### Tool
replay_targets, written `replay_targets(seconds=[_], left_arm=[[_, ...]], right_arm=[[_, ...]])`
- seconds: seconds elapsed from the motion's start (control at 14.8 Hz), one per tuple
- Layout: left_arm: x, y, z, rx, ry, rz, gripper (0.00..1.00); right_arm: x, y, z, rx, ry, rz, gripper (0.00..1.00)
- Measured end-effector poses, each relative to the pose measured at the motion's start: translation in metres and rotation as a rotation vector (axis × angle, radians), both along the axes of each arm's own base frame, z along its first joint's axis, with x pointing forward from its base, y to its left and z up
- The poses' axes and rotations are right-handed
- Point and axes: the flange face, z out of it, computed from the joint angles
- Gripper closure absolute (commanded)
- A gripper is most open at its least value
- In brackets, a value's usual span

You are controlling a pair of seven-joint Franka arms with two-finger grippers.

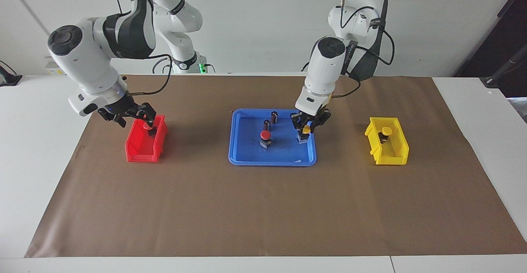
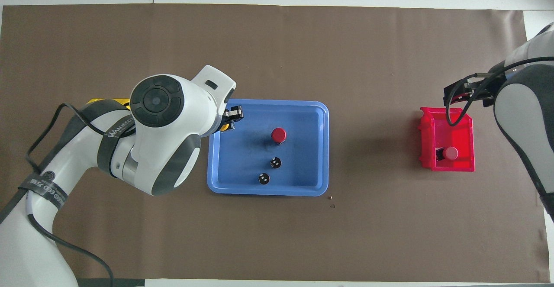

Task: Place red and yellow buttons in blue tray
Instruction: 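Place the yellow button in the tray while the right gripper grasps another red button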

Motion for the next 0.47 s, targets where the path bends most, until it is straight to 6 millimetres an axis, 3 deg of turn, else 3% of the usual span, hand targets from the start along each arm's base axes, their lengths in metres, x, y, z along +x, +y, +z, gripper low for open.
replay_targets(seconds=[0.07, 0.2, 0.27, 0.34, 0.41, 0.47], left_arm=[[-0.004, -0.011, -0.009, -0.005, 0.001, 0.008, 0.98], [-0.013, -0.027, -0.025, -0.002, 0.013, 0.013, 0.97], [-0.016, -0.035, -0.033, -0.004, 0.015, 0.016, 0.88], [-0.018, -0.04, -0.042, -0.005, 0.016, 0.017, 0.58], [-0.019, -0.044, -0.05, -0.006, 0.018, 0.015, 0.22], [-0.018, -0.046, -0.052, -0.007, 0.016, 0.014, 0.15]], right_arm=[[-0.007, -0.011, -0.012, 0.0, -0.005, -0.012, 0.16], [-0.022, -0.009, -0.034, -0.001, -0.011, -0.013, 0.19], [-0.029, -0.004, -0.042, 0.0, -0.007, -0.006, 0.2], [-0.036, 0.001, -0.048, 0.0, -0.006, 0.001, 0.21], [-0.042, 0.004, -0.053, 0.0, -0.008, 0.005, 0.23], [-0.049, 0.006, -0.06, -0.001, -0.016, 0.006, 0.24]])
